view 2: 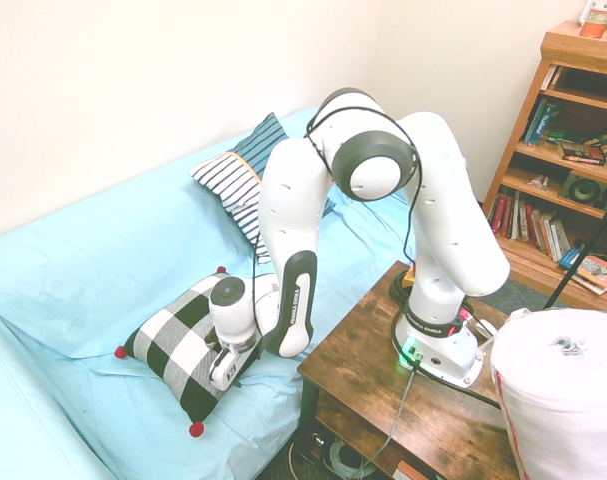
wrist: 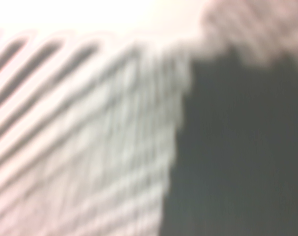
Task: Stand the pillow up
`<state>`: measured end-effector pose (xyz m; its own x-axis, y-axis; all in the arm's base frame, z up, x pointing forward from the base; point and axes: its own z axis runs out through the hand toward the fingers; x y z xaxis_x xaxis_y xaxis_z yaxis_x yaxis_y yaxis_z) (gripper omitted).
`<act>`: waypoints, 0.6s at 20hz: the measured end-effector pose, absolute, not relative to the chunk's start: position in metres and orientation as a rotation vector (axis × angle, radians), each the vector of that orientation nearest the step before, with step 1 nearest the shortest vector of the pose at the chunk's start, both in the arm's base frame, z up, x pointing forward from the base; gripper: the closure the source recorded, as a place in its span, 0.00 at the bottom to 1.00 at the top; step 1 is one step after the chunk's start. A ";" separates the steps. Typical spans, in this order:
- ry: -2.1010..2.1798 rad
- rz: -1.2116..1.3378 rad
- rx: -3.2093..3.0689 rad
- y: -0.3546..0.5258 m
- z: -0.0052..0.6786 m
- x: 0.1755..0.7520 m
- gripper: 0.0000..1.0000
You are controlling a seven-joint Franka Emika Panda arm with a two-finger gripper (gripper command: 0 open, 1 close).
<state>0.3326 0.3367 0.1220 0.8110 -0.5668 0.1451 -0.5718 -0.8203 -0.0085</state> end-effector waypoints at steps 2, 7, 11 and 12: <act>-0.963 0.274 2.969 0.340 0.158 0.355 0.00; -1.021 0.408 3.014 0.343 0.261 0.426 0.00; -1.026 0.465 3.042 0.342 0.307 0.476 0.00; -1.032 0.477 3.047 0.340 0.316 0.489 0.00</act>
<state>0.4891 0.3403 0.3157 0.7563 -0.6092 0.2387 -0.5768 -0.7930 -0.1963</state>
